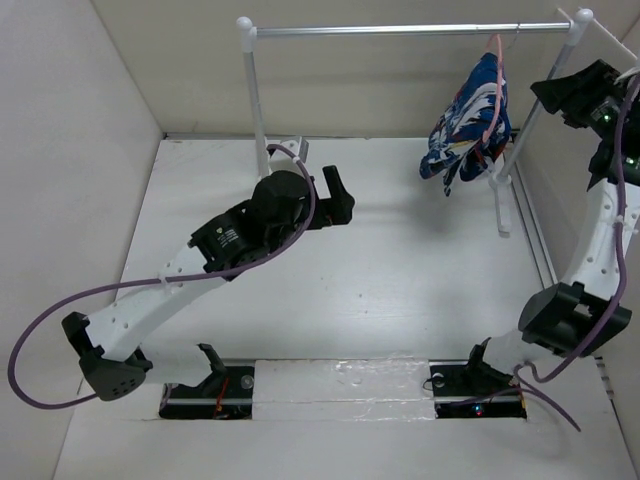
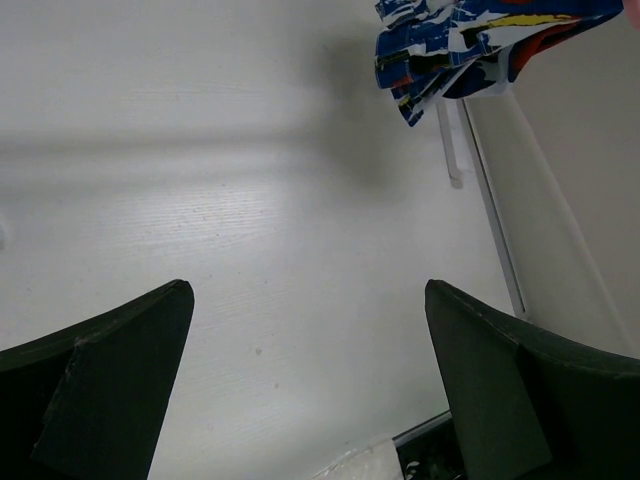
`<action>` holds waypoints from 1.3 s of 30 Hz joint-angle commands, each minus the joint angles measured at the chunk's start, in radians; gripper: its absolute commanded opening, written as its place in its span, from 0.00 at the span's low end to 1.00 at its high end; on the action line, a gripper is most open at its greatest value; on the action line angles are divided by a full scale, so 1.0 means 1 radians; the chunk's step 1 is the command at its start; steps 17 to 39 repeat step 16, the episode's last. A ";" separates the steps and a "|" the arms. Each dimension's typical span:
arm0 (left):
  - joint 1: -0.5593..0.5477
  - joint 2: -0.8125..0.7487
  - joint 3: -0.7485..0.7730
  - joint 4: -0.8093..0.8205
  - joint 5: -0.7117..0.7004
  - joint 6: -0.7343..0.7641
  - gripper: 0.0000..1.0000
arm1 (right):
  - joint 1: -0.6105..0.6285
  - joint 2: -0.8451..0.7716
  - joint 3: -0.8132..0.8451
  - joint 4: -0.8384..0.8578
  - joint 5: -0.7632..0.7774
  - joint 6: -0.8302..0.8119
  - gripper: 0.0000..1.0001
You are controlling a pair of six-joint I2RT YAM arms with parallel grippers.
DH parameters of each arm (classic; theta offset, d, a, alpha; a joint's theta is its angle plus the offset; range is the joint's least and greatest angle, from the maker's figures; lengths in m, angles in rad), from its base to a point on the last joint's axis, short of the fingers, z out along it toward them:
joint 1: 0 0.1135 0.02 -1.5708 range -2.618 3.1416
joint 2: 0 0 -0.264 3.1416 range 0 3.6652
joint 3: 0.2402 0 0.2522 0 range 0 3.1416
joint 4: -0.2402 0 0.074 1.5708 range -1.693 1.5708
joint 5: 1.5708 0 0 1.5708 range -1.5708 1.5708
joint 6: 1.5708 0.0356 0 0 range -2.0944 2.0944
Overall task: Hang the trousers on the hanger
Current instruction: Hang the hanger with trousers onto the clothesline
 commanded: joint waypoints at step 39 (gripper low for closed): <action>0.028 -0.268 -0.191 0.020 0.227 -0.012 0.99 | 0.496 -0.893 -0.540 -0.587 0.393 -0.613 1.00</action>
